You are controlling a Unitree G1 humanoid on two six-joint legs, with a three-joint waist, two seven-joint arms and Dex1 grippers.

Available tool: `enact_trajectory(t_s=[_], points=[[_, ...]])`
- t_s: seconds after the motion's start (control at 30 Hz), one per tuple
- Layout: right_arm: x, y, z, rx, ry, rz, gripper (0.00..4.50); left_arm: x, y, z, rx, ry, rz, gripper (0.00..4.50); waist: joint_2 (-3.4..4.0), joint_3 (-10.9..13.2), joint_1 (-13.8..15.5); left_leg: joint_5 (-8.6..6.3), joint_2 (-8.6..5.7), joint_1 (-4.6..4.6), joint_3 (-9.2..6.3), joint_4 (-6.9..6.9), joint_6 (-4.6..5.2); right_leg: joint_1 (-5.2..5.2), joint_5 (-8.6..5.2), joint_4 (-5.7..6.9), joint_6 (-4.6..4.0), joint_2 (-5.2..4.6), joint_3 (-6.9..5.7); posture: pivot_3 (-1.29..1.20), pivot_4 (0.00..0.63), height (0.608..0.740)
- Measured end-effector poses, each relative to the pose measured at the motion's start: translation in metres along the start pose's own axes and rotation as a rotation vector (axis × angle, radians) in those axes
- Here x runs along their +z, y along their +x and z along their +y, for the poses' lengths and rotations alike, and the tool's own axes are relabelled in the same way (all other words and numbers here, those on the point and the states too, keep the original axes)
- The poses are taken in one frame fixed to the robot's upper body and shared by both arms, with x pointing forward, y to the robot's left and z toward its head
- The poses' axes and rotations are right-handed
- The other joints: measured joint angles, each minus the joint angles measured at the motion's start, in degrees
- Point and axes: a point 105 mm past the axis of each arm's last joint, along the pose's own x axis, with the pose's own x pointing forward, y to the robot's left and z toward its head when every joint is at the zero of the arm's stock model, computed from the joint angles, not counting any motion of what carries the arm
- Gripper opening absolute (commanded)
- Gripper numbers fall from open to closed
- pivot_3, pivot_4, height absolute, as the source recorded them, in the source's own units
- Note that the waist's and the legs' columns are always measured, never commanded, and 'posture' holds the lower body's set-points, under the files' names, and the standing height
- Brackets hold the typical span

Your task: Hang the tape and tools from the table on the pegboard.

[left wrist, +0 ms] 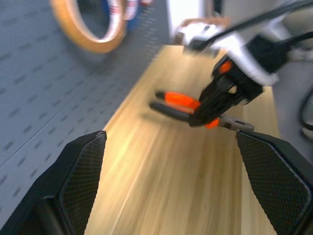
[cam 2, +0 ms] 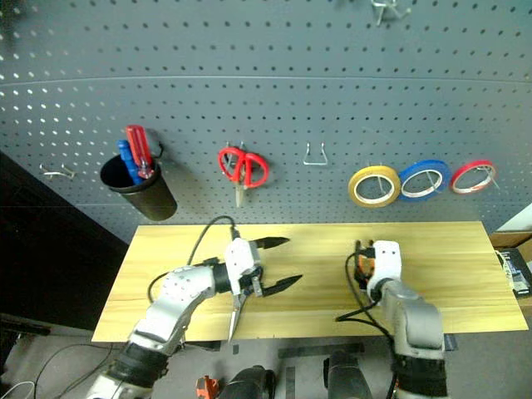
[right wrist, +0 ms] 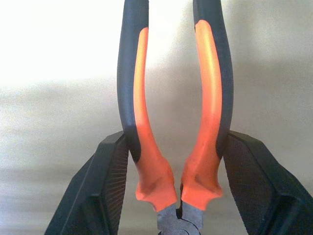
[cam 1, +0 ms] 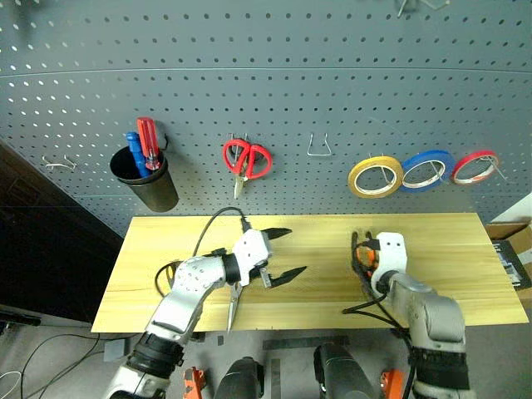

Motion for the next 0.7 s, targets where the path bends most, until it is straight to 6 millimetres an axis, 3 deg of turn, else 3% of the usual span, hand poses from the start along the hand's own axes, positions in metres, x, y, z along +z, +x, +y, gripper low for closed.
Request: enact_trajectory(t_s=[0.17, 0.27, 0.5, 0.7], points=[[0.051, -0.033, 0.062, 0.121, -0.111, -0.297, 2.64, -0.001, -0.028, 0.010, 0.133, -0.123, -0.018, 4.50, -0.01, 0.0, 0.2, 0.00, -0.01, 0.01, -0.07, 0.01, -0.01, 0.02, 0.00, -0.02, 0.00, -0.01, -0.06, -0.04, 0.216, 0.740], [0.090, -0.049, 0.090, 0.176, -0.181, -0.504, 2.64, 0.000, -0.032, 0.012, 0.158, -0.136, -0.030, 4.50, -0.01, 0.0, 0.4, 0.01, -0.05, 0.03, -0.07, 0.05, -0.02, 0.05, 0.00, -0.03, 0.00, -0.01, -0.08, -0.04, 0.214, 0.740], [0.175, -0.070, 0.108, 0.160, -0.331, -0.890, 2.64, 0.024, -0.017, 0.018, 0.224, -0.109, -0.164, 4.50, -0.05, 0.0, 0.4, 0.01, -0.04, 0.04, -0.11, 0.02, -0.03, 0.07, 0.00, -0.06, -0.01, -0.01, -0.16, -0.05, 0.214, 0.740], [0.202, -0.056, 0.114, 0.150, -0.385, -0.971, 2.64, 0.040, -0.008, 0.015, 0.217, -0.097, -0.223, 4.50, -0.04, 0.0, -0.2, 0.01, -0.04, 0.02, 0.02, -0.01, -0.03, 0.00, 0.01, -0.06, -0.01, -0.01, -0.06, -0.05, 0.214, 0.740]])
